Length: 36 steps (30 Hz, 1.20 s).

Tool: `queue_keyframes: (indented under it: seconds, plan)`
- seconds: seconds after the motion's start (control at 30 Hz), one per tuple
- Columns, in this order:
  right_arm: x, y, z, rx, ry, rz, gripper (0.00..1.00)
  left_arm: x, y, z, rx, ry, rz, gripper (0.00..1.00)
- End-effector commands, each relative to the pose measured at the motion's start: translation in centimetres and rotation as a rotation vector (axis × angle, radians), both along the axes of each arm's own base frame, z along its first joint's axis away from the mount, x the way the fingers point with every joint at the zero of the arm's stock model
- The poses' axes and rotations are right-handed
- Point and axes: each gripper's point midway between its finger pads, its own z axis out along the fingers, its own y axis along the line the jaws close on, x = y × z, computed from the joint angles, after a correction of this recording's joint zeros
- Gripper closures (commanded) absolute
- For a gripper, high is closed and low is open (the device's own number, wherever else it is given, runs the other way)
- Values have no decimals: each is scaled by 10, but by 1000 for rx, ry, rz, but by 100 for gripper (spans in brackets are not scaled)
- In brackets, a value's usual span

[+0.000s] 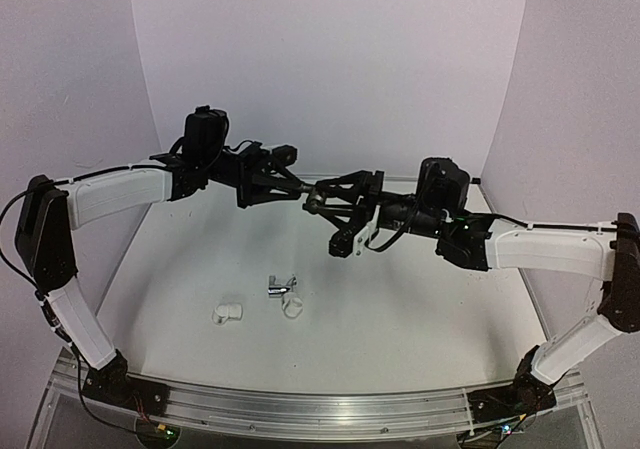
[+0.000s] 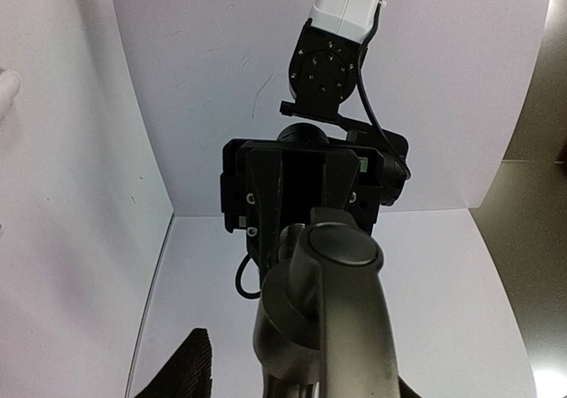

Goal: Install the water faucets

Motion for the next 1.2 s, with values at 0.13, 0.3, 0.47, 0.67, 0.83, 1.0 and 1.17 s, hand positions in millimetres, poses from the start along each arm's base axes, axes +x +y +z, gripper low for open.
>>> queue_keyframes:
  seconds: [0.13, 0.3, 0.47, 0.67, 0.83, 1.0, 1.17]
  plan:
    - [-2, 7, 21, 49, -60, 28, 56, -4, 0, 11, -46, -60, -34, 100]
    - [-2, 9, 23, 52, -62, 39, 57, -3, -1, 9, -43, -53, -50, 100]
    - [-1, 11, 22, 52, -57, 41, 57, -3, -2, 9, -39, -56, -60, 100]
    - [0, 11, 22, 55, -43, 37, 64, -5, -1, 9, -36, -66, -59, 100]
    - [1, 10, 22, 58, -38, 33, 84, -5, -2, 8, -35, -75, -53, 99]
    - [1, 6, 25, 72, -12, 17, 100, -4, 2, 10, -34, -123, -18, 56]
    - [-2, -5, 28, 96, 31, -16, 100, 17, 24, 9, 53, -219, 155, 15]
